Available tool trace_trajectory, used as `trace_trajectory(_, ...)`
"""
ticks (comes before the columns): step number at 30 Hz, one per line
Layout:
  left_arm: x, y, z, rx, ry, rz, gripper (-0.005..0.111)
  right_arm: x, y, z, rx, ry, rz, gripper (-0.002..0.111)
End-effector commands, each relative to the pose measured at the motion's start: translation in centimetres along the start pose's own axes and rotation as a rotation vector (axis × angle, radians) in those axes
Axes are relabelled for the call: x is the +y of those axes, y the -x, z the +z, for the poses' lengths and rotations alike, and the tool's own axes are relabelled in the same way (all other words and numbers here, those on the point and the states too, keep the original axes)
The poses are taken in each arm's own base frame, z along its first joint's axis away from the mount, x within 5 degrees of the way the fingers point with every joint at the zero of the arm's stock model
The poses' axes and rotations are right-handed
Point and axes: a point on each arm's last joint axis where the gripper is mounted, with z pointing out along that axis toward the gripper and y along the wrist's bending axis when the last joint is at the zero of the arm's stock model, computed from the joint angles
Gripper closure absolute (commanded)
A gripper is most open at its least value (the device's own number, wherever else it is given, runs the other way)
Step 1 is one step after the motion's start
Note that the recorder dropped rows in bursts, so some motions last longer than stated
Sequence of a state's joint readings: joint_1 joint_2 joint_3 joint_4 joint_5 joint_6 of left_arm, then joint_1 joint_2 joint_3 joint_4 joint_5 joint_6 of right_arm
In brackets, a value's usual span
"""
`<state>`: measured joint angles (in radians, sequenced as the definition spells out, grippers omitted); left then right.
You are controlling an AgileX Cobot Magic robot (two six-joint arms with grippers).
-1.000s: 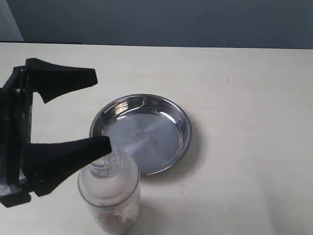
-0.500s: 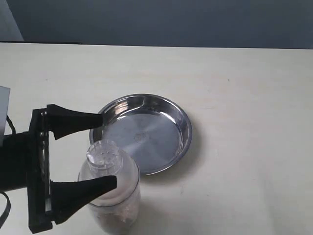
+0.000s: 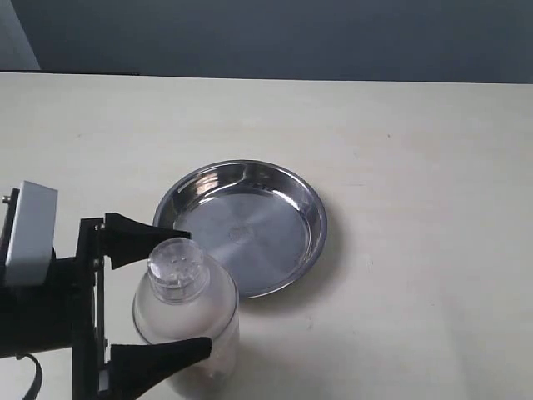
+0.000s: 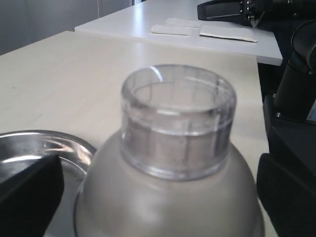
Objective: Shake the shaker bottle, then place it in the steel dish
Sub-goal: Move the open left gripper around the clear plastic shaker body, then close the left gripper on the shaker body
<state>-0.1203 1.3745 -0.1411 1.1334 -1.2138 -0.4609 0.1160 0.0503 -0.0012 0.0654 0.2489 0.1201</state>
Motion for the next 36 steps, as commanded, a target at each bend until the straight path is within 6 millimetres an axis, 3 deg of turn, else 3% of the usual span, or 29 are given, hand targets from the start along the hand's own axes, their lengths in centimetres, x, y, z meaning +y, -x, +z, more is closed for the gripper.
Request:
trace_trajectory(1,0.2,-0.8,0.3,0.016,0.007,-0.025,0.001,0.0,0.1,0.0,-0.008,0.003,-0.008,0.109)
trace_trajectory(25,1.5,-4.2,1.4,0.129,-0.007,-0.088,0.001,0.0,0.0,0.0,-0.006,0.003,-0.008,0.109)
trace_trajectory(36,2.1,-4.6,3.9,0.134,-0.043,-0.098,0.001,0.0,0.1,0.0,-0.009,0.003,-0.008,0.109)
